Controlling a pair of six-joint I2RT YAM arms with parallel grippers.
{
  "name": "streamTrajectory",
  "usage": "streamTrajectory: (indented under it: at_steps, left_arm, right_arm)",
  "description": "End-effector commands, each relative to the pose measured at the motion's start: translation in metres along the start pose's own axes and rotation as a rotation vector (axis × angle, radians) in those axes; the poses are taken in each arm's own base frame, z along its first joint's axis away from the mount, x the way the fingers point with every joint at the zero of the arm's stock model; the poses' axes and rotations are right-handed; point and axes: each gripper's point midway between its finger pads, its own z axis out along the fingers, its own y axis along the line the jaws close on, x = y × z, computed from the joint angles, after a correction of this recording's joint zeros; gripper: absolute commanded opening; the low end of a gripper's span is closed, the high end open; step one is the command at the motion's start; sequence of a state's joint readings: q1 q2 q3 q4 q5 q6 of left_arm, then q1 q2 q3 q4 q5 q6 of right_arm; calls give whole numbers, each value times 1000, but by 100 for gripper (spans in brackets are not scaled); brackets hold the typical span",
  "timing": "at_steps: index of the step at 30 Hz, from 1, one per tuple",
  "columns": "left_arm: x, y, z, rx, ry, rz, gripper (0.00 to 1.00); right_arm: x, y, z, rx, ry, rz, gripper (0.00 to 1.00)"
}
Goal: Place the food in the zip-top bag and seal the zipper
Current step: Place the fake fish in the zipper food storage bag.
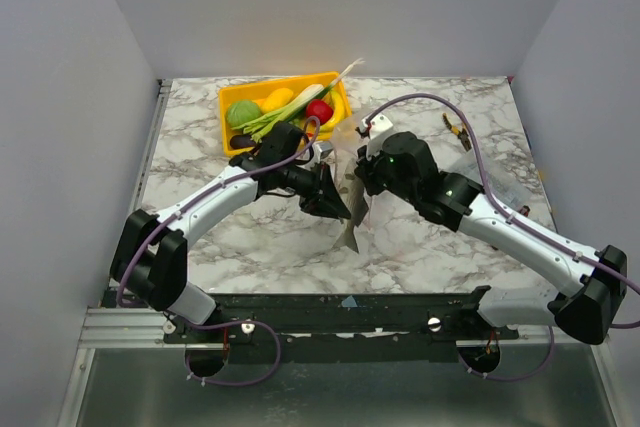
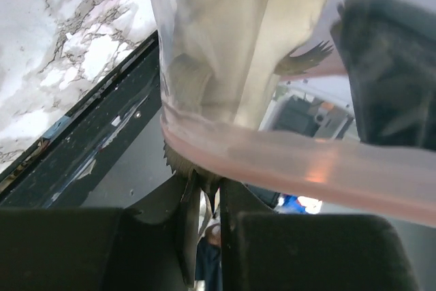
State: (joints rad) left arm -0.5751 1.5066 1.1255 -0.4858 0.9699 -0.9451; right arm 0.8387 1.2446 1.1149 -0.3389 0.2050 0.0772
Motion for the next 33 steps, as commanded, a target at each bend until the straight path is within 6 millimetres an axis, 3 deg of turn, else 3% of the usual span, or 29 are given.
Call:
streamTrajectory:
  at_steps: [1, 7, 14, 18, 21, 26, 33]
  left_arm:
    - [-13, -13, -1, 65, -58, -51, 0]
    - [-20, -11, 0, 132, -113, -113, 0]
    - [-32, -9, -5, 179, -202, -160, 18]
    - [-32, -15, -10, 186, -217, -135, 37]
    - [-29, -21, -16, 191, -232, -64, 47]
    - [-21, -33, -33, 227, -291, 38, 62]
    - [-11, -51, -66, 169, -413, 324, 63]
  right_arm:
    - [3, 20, 1, -83, 21, 65, 1]
    - [6, 33, 4, -117, 53, 192, 1]
    - [1, 32, 2, -64, 94, 335, 1]
    - [-7, 26, -1, -12, 114, 379, 0]
    - [-10, 14, 0, 46, 129, 404, 0]
    - [-12, 6, 8, -3, 151, 453, 0]
    - [-33, -11, -3, 12, 126, 494, 0]
